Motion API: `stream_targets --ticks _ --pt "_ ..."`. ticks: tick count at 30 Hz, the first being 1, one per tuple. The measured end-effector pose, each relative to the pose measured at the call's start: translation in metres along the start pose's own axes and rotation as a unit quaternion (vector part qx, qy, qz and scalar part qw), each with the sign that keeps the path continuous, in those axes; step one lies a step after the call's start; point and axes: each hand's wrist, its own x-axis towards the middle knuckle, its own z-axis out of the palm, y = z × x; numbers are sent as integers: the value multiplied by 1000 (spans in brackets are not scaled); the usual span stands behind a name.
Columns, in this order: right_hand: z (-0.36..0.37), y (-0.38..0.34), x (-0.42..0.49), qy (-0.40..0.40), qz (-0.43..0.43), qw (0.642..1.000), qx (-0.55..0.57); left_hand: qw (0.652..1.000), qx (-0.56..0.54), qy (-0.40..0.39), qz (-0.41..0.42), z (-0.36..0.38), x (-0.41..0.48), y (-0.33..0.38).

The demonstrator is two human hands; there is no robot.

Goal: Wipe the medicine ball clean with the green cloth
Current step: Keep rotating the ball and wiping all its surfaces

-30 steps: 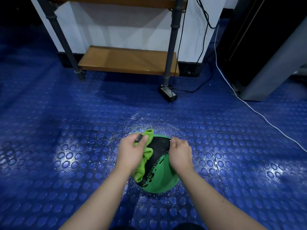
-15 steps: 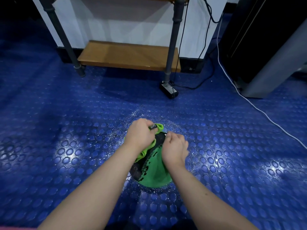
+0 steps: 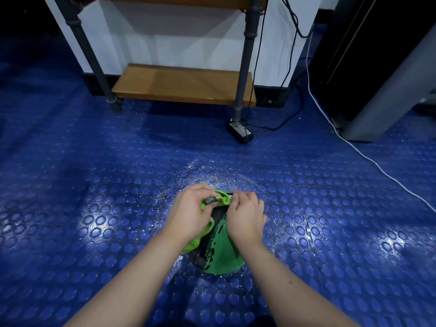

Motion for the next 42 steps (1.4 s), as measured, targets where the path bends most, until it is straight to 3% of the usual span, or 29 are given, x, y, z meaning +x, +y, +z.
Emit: stream_targets --ticks 3,7,14,19,22,25,26,27,34,37,40,42 --pt "-2 10 0 13 9 1000 27 998 21 -38 48 16 15 16" --pt "-10 24 14 -4 30 995 97 999 -21 -15 29 19 13 14" --pt "-23 33 32 -35 59 984 166 977 -157 83 -119 13 -24 -23" --pt "-18 43 34 -8 109 971 212 943 -229 114 -214 23 -35 -31" --pt "-11 42 36 15 151 968 199 874 -322 134 -339 31 -34 -29" --pt "-10 43 35 8 199 950 243 729 -497 140 -450 35 -30 -24" --pt "-11 43 33 -5 212 940 268 706 -522 139 -459 37 -28 -23" --pt "-10 44 30 -20 221 930 292 706 -523 135 -459 38 -26 -21" --pt "0 42 19 -78 235 882 400 802 -433 140 -386 14 -21 -15" --pt "14 41 25 -119 260 858 427 876 -343 129 -313 1 -11 -11" --pt "10 45 27 -125 242 894 357 939 -231 90 -239 2 -6 -4" --pt "-2 40 24 -88 142 945 281 959 -177 86 -205 6 -4 2"
